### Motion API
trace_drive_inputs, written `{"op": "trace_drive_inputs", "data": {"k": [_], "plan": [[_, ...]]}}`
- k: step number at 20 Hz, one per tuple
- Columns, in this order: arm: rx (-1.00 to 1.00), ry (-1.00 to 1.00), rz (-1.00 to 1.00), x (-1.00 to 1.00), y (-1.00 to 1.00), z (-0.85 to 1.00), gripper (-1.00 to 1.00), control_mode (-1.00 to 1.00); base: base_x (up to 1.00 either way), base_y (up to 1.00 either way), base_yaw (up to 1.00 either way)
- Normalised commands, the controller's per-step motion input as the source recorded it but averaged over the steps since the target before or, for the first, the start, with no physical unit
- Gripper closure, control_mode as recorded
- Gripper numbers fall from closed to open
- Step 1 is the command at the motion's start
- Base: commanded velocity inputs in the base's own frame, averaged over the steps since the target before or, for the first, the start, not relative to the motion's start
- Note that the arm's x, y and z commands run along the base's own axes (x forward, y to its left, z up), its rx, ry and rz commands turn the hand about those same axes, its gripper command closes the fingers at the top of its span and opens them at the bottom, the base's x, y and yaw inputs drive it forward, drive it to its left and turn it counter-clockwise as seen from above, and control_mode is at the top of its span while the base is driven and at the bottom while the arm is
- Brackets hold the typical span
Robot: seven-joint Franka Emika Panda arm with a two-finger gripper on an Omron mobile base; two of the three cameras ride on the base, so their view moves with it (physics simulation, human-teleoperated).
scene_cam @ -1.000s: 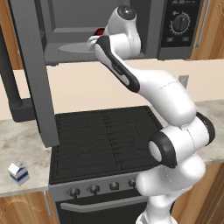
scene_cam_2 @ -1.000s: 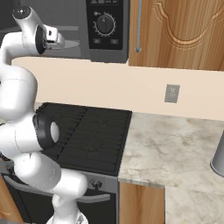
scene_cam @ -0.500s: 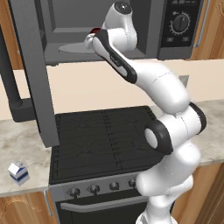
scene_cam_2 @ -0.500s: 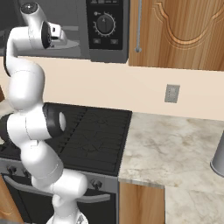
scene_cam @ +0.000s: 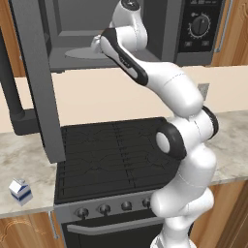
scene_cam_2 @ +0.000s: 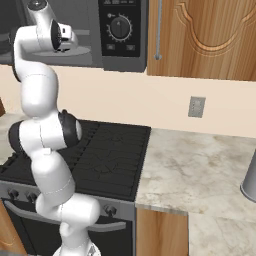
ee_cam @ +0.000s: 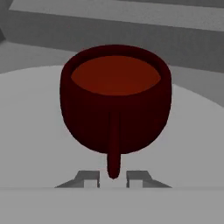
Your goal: Place the microwavable item in the microwave. Then, close the microwave door and press the start button.
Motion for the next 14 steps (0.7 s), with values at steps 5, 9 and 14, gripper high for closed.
{"op": "trace_drive_inputs", "data": {"k": [5, 9, 14], "plan": [[-0.01, 0.0, 0.0, 0.02, 0.05, -0.04, -1.0, -1.0, 0.0, 0.0, 0.0], [-0.01, -0.1, 0.0, -0.34, 0.0, 0.0, -1.0, -1.0, 0.0, 0.0, 0.0], [-0.04, -0.16, 0.0, -0.78, 0.0, -0.15, -1.0, -1.0, 0.0, 0.0, 0.0]]}}
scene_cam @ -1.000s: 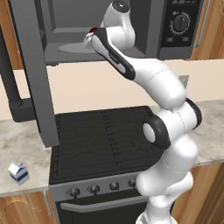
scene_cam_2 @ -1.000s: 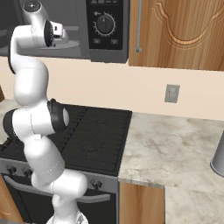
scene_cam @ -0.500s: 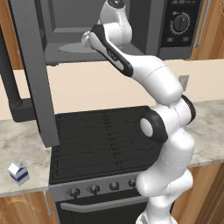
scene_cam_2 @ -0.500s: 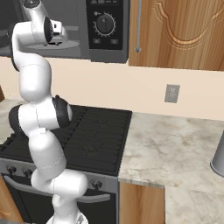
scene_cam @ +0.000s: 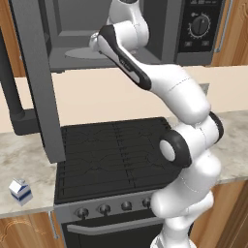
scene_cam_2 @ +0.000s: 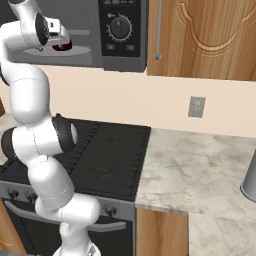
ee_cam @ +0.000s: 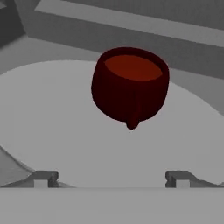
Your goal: Place the microwavable item in the microwave. Then, close the microwave door and press the start button.
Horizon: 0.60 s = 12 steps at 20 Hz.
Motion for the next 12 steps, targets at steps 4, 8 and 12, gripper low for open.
{"op": "trace_drive_inputs", "data": {"k": [4, 8, 12], "plan": [[-0.19, -0.28, 0.0, -1.0, 0.0, -0.78, -1.0, -1.0, 0.0, 0.0, 0.0], [-0.24, -0.33, 0.0, -1.0, 0.0, -0.9, -1.0, -1.0, 0.0, 0.0, 0.0], [-0.2, -0.24, 0.0, -1.0, 0.0, -0.81, -1.0, -1.0, 0.0, 0.0, 0.0]]}}
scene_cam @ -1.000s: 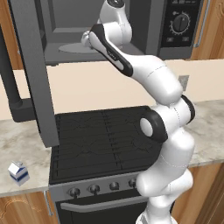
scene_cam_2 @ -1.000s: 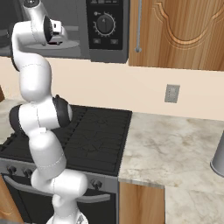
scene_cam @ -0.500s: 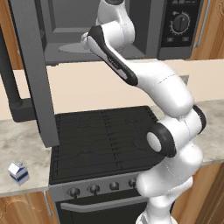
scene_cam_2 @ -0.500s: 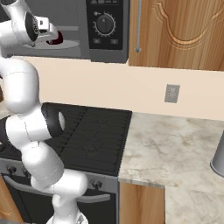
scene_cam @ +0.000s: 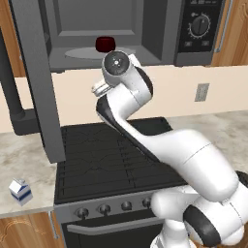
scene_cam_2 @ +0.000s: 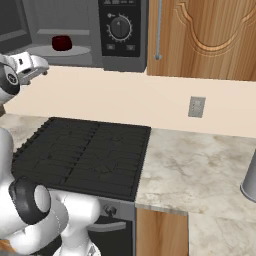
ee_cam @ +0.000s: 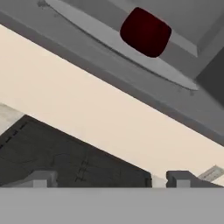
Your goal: Place the microwavable item in the microwave. Then, close the microwave door and press the start button.
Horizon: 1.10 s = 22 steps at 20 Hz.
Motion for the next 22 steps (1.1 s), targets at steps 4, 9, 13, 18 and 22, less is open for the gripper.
{"op": "trace_drive_inputs", "data": {"k": [4, 9, 13, 18, 22], "plan": [[-0.22, -0.18, 0.0, -0.81, 0.0, -0.68, -1.0, -1.0, 0.0, 0.0, 0.0], [-0.29, -0.12, 0.0, -0.58, 0.15, -0.5, -1.0, -1.0, 0.0, 0.0, 0.0], [-0.32, -0.2, 0.0, -0.58, 0.48, -0.05, -1.0, -1.0, 0.0, 0.0, 0.0], [-0.36, -0.35, -0.01, -0.62, 0.8, 0.08, -1.0, -1.0, 0.0, 0.0, 0.0], [-0.33, -0.25, -0.03, -0.43, 0.97, 0.08, -1.0, -1.0, 0.0, 0.0, 0.0]]}}
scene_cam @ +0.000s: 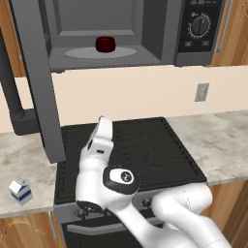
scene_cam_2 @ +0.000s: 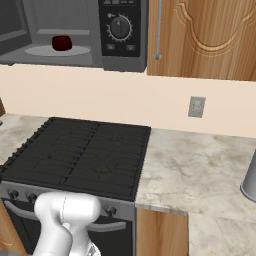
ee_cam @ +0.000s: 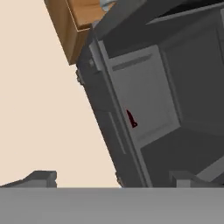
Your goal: Place the microwavable item in the microwave. Then, close the microwave door and press the start button.
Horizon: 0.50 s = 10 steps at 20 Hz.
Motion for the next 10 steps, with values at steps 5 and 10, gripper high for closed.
{"op": "trace_drive_inputs", "data": {"k": [5, 10], "plan": [[-0.3, -0.14, -0.06, -0.25, 0.87, 0.0, -1.0, -1.0, 0.0, 0.0, 0.0], [-0.26, -0.02, -0.16, -0.12, 0.84, 0.07, -1.0, -1.0, 0.0, 0.0, 0.0]]}}
